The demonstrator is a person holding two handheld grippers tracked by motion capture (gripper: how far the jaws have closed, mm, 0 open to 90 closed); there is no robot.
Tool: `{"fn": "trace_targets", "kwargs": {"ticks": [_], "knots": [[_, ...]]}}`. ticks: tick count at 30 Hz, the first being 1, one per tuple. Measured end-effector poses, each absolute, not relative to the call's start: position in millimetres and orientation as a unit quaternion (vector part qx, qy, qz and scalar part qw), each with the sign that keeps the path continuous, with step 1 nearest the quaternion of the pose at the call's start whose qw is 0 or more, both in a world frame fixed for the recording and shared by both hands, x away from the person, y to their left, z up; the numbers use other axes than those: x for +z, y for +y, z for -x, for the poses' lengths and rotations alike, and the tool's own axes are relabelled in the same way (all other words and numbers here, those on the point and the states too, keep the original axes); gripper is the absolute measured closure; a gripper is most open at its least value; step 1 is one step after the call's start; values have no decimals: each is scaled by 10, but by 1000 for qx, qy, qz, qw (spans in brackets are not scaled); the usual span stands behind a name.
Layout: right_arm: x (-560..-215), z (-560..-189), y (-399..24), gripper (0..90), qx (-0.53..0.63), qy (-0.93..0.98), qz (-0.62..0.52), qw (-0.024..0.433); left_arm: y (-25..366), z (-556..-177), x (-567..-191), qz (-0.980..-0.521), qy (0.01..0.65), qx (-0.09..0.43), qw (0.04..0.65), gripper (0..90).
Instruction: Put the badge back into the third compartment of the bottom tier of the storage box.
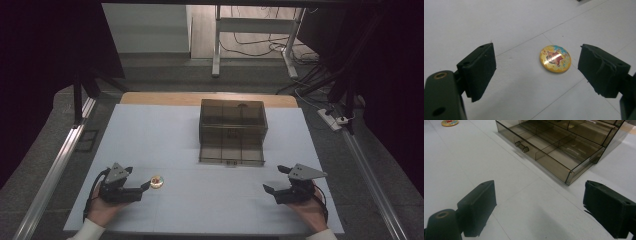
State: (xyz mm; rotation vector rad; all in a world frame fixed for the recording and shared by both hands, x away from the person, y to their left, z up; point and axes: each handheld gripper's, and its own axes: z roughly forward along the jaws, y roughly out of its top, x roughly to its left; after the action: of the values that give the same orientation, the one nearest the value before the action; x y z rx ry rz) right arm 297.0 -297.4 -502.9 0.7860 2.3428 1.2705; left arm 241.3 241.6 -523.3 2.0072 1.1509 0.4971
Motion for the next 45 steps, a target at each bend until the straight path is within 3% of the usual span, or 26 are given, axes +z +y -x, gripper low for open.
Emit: {"fn": "trace_targets", "kwargs": {"ticks": [18,45], "knots": [[-5043,-2962,-2971,116,445,832,-279,180,2412,-2454,-5080,-793,440,204,368,153],[-5054,-2961,-2966,118,435,837,-281,179,2132,-2794,-4933,-840,405,156,325,155]]}}
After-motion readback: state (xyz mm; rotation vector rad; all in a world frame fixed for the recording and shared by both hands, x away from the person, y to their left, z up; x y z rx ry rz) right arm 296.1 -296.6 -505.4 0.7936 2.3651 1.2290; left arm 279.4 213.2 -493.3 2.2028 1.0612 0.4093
